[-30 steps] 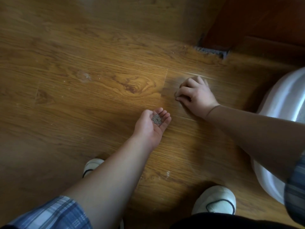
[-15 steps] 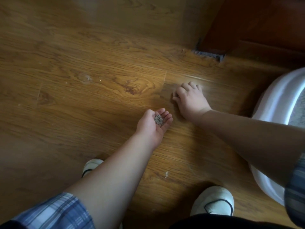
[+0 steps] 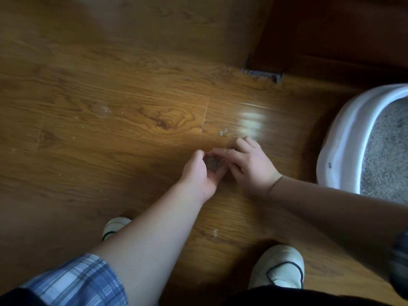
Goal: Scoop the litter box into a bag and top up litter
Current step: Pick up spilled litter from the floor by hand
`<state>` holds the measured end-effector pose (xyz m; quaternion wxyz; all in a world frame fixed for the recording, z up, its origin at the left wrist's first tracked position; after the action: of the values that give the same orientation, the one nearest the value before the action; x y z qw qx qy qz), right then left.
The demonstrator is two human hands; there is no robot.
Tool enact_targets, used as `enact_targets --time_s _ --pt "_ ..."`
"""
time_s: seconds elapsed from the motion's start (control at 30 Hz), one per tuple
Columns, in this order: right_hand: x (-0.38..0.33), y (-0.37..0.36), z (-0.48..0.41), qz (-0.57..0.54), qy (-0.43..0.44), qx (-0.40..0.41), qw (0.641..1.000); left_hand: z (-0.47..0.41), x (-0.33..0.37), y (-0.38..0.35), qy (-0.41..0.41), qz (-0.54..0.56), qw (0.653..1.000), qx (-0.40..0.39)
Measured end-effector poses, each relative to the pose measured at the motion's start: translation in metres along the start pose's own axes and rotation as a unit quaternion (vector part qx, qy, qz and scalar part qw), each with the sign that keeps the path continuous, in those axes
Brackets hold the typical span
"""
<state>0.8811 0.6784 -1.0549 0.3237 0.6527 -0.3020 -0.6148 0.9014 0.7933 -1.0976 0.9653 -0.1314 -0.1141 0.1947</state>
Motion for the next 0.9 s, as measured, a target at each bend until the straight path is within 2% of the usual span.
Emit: enact_targets --time_s 0.1,0.17,0.33,0.53,0.73,0.9 --pt "0.025 0.009 -0.007 0.092 -0.072 -0.007 0.993 -0.001 0.008 0.003 -0.013 -0.018 1.0 0.02" --pt "0.044 0.007 -0.009 0.147 -0.122 -0.047 0.98 0.0 0.012 0.006 -0.022 -0.026 0.999 0.024" --pt "0.054 -0.011 -0.009 0.204 -0.1 -0.096 0.969 0.0 0.018 0.014 -0.026 -0.018 0.999 0.03" --pt "0.044 -0.023 -0.016 0.192 -0.082 -0.099 0.973 -0.002 0.02 0.017 -0.025 -0.01 0.999 0.021" --pt "0.058 -0.009 -0.031 0.045 -0.121 -0.005 0.992 -0.001 0.025 0.021 -0.034 -0.004 0.999 0.024" --pt "0.057 -0.013 -0.046 0.054 -0.093 0.001 0.994 0.002 0.023 0.02 -0.03 -0.002 0.999 0.037"
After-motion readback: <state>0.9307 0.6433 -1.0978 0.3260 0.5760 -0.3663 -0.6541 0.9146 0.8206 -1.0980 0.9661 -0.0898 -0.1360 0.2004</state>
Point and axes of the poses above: each hand's wrist, its own z-axis away from the middle knuckle, its own y-axis out of the back of the hand, x = y × z, the point moved 7 cm from there along -z, towards the middle knuckle, and after that the axes turned 1 degree about -z, right-handed, at the moved point
